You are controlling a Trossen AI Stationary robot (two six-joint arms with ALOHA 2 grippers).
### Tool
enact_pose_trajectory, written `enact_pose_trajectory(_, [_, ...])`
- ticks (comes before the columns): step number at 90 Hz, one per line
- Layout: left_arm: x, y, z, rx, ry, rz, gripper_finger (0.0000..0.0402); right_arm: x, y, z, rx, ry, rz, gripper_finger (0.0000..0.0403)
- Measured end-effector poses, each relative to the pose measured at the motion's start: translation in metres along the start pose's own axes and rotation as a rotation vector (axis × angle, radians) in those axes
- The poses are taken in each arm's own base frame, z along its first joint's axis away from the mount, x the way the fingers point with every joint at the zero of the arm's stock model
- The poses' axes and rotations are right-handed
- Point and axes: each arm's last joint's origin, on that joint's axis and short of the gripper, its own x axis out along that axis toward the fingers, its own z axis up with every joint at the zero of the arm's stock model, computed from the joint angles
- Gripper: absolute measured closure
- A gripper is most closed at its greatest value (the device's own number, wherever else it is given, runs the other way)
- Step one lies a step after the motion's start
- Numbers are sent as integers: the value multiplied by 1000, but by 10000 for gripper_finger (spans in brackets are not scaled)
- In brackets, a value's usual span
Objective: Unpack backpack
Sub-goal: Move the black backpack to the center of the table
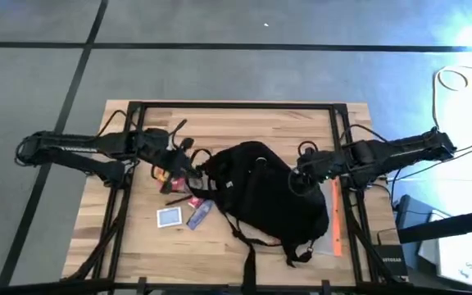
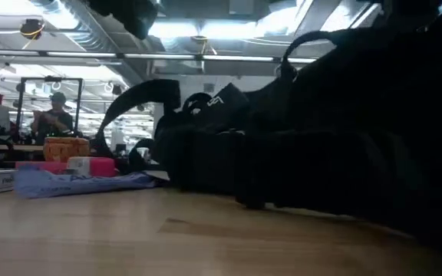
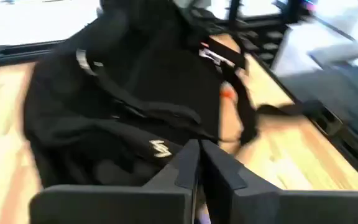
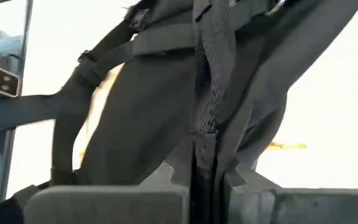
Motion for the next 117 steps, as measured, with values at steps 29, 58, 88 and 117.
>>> enact_pose_trajectory(29, [74,22,-6,168,-129,321,322,39,-10,-16,-20,-57,397,402])
enact_pose_trajectory(58, [167,43,-60,259,-79,271,341,38,-46,-46,188,41,213,402])
enact_pose_trajectory(88, [197,39,-77,239,-28,142,378,15,-61,-62,351,289,-57,395])
enact_pose_trajectory(117, [196,42,-79,187,-25,155,385,-36,-48,-31,334,275,-113,222])
